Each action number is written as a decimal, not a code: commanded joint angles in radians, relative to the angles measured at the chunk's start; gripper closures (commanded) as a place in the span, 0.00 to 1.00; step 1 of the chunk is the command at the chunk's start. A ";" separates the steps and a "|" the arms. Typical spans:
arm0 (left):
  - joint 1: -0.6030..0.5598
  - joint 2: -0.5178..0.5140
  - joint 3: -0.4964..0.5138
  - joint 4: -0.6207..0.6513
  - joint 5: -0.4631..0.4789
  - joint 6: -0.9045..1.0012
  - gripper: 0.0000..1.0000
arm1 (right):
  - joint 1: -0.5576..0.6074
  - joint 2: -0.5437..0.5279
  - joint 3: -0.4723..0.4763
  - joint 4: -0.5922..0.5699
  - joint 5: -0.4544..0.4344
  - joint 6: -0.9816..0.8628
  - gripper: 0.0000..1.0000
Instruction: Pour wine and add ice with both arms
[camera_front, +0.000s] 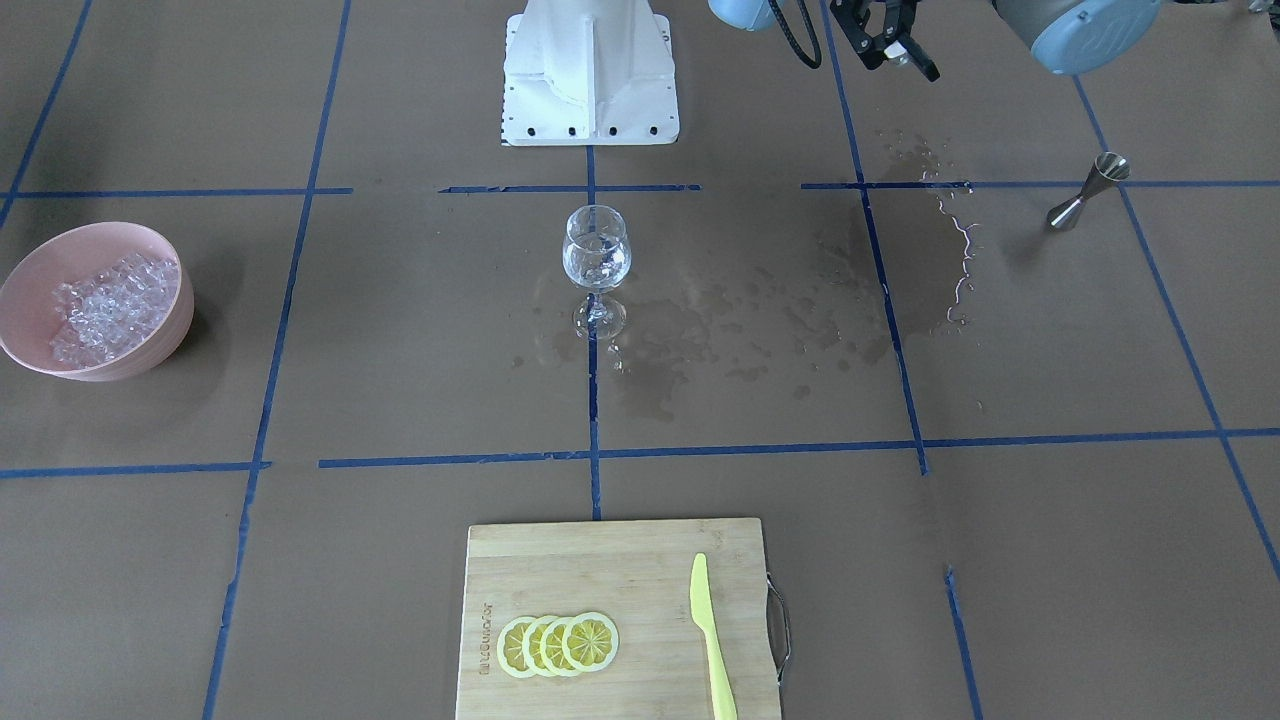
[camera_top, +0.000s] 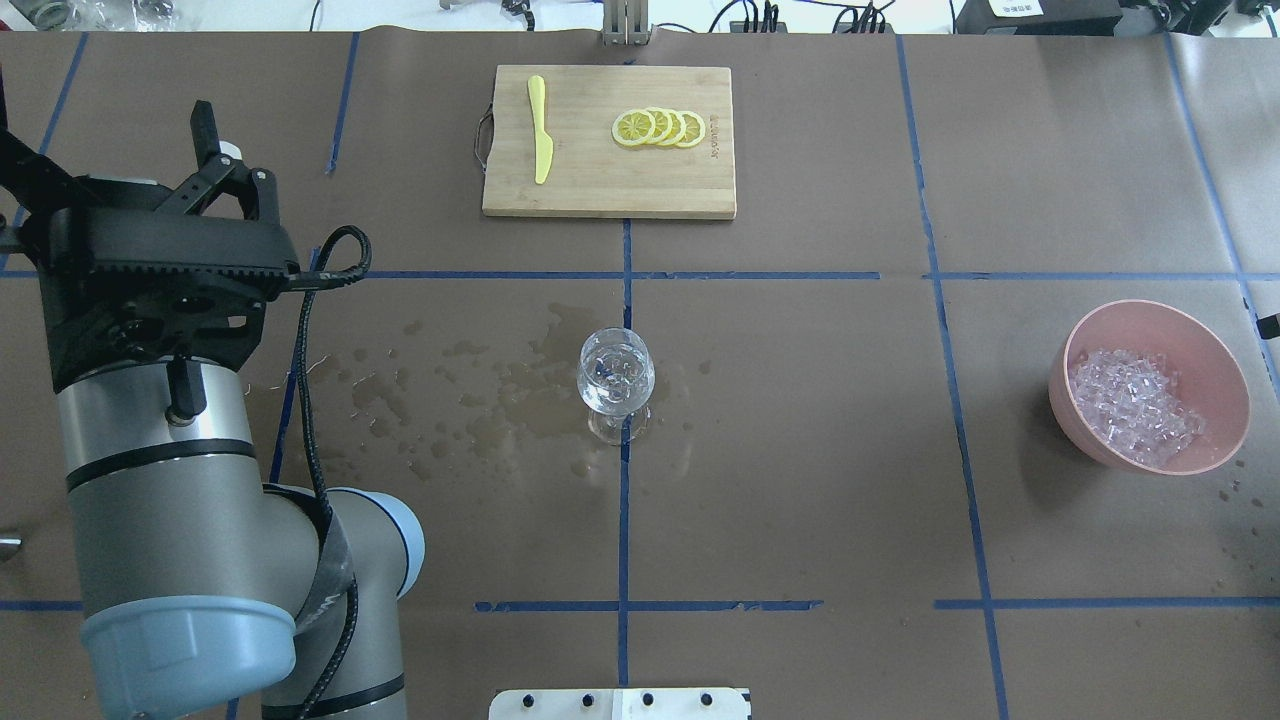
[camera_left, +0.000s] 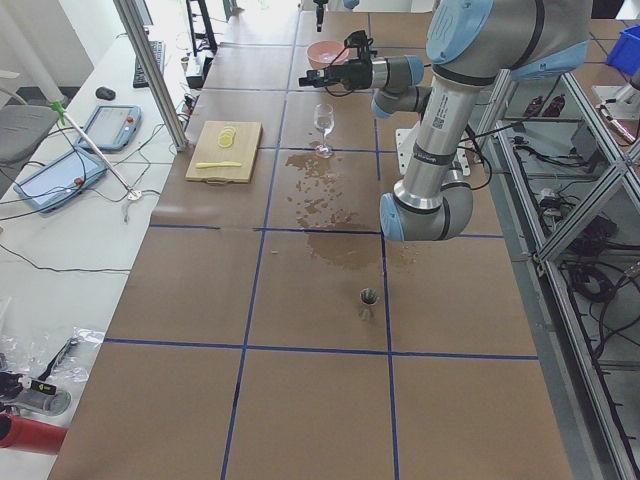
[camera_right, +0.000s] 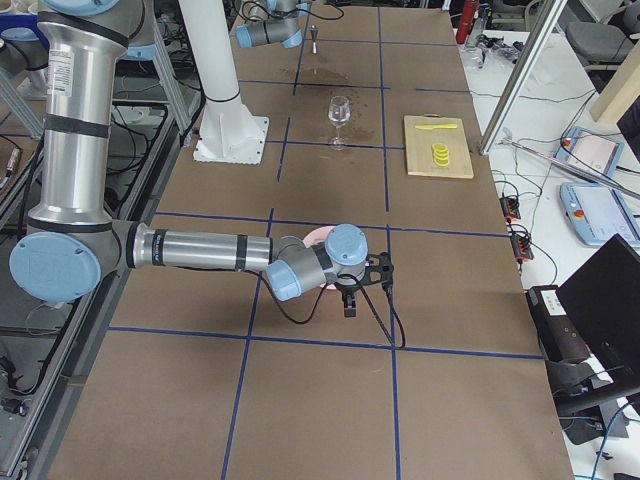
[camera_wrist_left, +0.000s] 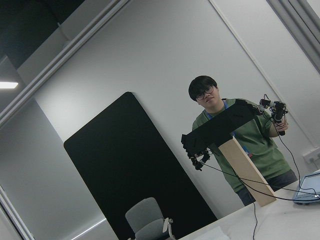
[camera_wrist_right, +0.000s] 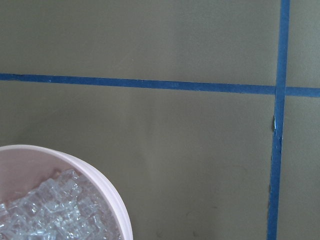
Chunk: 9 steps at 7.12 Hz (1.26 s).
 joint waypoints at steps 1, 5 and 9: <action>-0.041 -0.016 0.052 0.164 -0.063 0.000 0.00 | 0.000 0.002 0.002 0.000 0.000 0.000 0.00; -0.242 -0.019 0.115 0.335 -0.305 -0.030 0.00 | 0.000 0.008 -0.006 0.000 -0.001 0.001 0.00; -0.631 -0.011 0.130 0.970 -1.098 -0.902 0.00 | 0.000 0.008 0.005 0.000 0.000 0.016 0.00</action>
